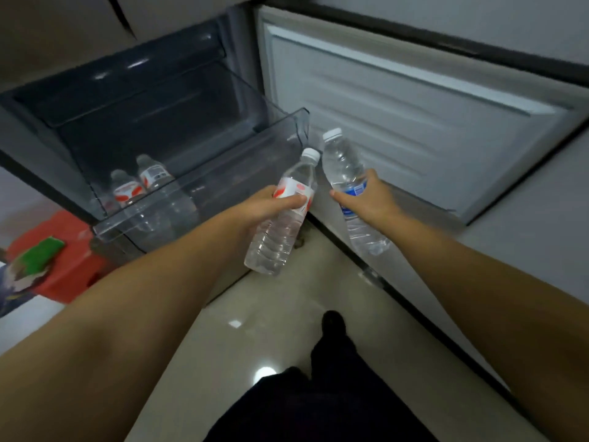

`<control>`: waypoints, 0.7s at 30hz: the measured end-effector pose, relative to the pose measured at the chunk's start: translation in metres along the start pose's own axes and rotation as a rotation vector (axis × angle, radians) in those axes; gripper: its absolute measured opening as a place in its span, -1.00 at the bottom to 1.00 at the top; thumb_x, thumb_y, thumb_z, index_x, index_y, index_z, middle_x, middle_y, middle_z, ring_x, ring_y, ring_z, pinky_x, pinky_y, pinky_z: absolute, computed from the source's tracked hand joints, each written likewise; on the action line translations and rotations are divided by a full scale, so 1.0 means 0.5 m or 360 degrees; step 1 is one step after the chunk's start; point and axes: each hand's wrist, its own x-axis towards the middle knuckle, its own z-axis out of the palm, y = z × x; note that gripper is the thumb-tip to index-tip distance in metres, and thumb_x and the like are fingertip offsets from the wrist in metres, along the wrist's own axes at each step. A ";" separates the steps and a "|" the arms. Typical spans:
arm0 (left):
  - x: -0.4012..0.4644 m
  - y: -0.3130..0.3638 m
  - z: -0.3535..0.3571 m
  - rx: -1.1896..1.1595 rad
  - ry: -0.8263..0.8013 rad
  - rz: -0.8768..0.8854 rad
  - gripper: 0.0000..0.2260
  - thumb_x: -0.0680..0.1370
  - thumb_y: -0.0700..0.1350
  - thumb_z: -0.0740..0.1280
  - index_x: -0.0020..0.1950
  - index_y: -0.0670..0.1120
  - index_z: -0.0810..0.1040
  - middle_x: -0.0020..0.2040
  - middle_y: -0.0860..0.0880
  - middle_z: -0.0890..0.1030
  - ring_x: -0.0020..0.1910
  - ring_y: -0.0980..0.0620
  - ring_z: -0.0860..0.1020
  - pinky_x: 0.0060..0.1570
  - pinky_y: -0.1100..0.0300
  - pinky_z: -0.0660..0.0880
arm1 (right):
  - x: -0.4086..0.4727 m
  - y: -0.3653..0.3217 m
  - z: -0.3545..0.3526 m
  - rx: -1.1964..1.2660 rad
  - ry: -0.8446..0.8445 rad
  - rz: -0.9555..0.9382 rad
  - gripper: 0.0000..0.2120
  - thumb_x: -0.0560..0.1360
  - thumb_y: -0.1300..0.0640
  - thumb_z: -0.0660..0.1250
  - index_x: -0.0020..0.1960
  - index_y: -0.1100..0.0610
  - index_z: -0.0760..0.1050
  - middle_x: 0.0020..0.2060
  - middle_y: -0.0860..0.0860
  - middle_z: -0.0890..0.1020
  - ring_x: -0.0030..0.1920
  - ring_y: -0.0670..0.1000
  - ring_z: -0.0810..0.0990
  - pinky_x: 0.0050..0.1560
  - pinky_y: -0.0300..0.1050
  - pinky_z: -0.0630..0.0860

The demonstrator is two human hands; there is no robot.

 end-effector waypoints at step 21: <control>-0.006 -0.120 0.513 0.1116 -0.0691 0.0471 -0.42 0.41 0.04 0.49 0.28 -0.10 0.28 0.07 -0.03 0.51 0.00 -0.02 0.54 -0.09 0.15 0.44 | -0.527 0.423 -0.165 -0.0053 0.0959 0.1006 -0.40 0.40 -0.05 0.48 0.27 0.20 0.32 0.13 0.13 0.54 0.10 0.12 0.55 -0.05 -0.10 0.44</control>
